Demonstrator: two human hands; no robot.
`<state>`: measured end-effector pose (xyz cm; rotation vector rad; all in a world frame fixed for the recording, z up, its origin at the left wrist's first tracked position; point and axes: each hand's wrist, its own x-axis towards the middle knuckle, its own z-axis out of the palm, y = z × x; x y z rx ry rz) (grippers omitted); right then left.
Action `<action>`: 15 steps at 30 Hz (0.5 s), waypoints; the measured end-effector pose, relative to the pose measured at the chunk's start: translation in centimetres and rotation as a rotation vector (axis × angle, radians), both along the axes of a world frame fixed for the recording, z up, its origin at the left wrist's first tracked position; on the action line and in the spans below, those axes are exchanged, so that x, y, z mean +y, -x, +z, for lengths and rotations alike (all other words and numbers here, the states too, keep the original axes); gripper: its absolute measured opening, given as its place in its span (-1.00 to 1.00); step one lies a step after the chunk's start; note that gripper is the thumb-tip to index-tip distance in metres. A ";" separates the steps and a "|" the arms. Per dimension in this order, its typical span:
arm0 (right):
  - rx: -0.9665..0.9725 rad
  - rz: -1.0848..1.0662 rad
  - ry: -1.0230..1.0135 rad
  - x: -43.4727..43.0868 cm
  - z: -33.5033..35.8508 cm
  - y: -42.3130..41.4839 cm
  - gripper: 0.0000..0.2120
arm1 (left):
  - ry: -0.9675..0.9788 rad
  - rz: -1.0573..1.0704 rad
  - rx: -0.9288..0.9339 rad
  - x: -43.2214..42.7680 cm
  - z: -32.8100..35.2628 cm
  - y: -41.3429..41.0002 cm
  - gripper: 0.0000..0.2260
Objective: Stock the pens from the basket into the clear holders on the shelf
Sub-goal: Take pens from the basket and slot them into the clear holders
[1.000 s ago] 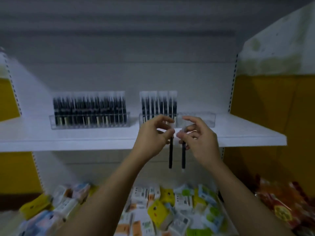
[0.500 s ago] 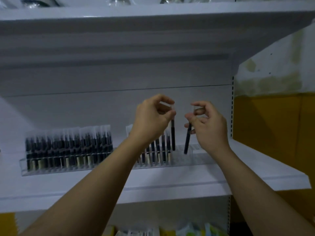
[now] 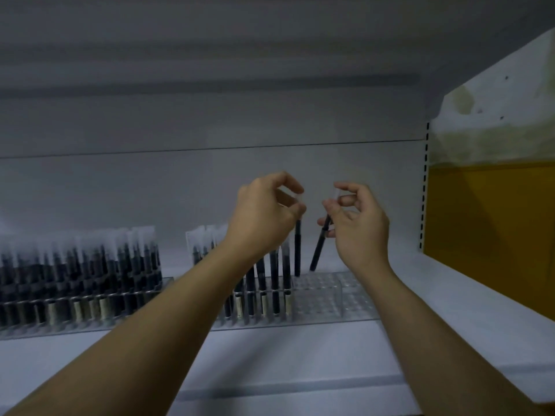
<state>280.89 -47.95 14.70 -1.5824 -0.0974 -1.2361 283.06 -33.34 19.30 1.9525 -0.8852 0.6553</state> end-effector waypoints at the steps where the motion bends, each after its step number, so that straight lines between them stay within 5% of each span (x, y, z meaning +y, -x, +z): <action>1: 0.009 0.002 0.007 0.0 -0.2 -0.3 -0.81 | -0.018 0.008 0.010 -0.1 -0.1 -0.3 -0.87; 4: 0.059 0.030 0.055 0.1 -1.0 -0.7 -0.81 | -0.117 0.049 0.009 -0.2 -0.5 -0.7 -0.87; 7: 0.238 -0.004 0.317 0.1 -1.8 -0.3 -0.79 | -0.265 0.166 -0.065 -0.3 -0.7 -0.7 -0.82; 10: 0.409 -0.004 0.559 0.2 -2.7 0.7 -0.60 | -0.351 0.252 -0.040 -0.3 -0.7 -0.8 -0.86; 15: 0.542 -0.007 0.678 0.3 -3.0 2.1 -0.36 | -0.447 0.290 -0.035 -0.6 -0.6 -0.4 -0.85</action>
